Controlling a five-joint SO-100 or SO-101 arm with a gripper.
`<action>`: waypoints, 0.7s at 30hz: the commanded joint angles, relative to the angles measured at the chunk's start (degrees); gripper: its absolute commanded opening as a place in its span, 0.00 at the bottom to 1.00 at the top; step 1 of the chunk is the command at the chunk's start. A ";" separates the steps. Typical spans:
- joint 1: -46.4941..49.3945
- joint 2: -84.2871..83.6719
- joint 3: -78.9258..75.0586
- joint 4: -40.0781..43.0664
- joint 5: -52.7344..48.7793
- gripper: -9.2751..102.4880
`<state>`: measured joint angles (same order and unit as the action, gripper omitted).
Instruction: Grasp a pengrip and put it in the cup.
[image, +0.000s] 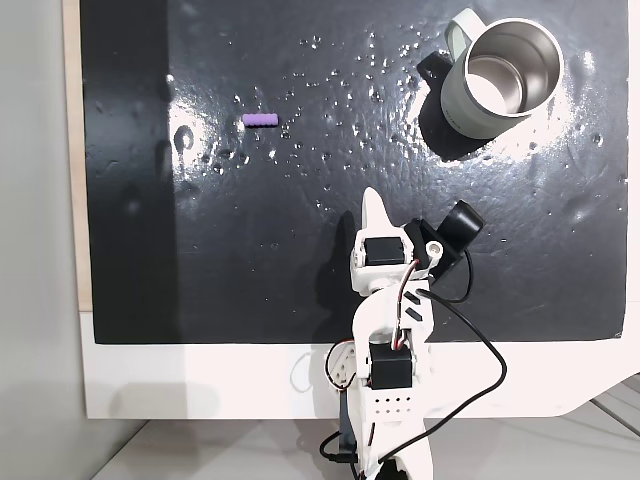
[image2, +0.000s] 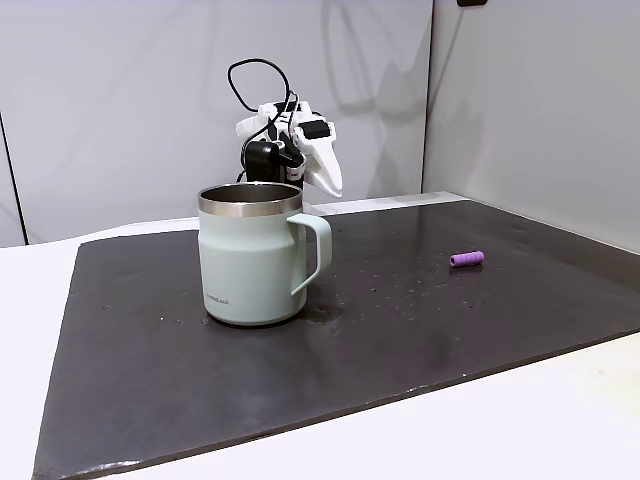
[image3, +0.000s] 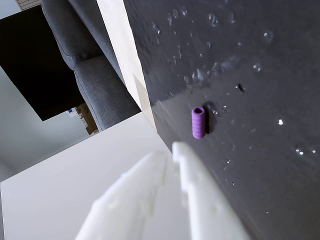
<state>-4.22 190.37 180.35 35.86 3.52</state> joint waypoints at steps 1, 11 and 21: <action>-0.62 0.88 2.37 0.44 -1.05 0.09; -0.62 0.88 2.37 0.44 -1.05 0.09; -2.37 0.88 -10.55 7.29 -1.93 0.08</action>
<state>-4.48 190.46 176.75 40.52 2.99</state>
